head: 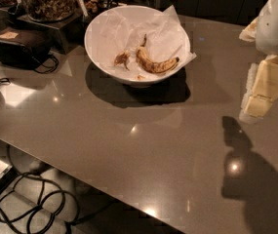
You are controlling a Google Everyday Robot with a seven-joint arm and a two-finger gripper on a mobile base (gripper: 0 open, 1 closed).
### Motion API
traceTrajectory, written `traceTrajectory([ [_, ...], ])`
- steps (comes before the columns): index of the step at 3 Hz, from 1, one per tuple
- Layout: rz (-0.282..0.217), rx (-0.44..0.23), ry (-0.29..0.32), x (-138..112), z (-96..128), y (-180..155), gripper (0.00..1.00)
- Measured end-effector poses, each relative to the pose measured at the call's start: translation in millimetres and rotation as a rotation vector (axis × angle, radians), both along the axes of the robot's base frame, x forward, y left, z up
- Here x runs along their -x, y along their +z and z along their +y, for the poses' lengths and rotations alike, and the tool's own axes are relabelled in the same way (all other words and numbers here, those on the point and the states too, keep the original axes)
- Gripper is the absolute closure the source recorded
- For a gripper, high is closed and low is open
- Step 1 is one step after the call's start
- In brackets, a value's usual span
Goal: Pick banana from white bowl
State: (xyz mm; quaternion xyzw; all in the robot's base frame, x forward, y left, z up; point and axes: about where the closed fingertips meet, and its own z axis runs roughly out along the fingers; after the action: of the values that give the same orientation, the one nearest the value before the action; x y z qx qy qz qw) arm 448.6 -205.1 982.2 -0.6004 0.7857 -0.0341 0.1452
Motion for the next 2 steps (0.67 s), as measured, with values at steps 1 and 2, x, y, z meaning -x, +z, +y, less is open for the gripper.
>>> traceTrajectory([
  [1,0.044,0.003,-0.001,-16.6,16.2,0.7,0.00],
  [2,0.022,0.007,-0.008,-21.4,16.7,-0.9,0.00],
])
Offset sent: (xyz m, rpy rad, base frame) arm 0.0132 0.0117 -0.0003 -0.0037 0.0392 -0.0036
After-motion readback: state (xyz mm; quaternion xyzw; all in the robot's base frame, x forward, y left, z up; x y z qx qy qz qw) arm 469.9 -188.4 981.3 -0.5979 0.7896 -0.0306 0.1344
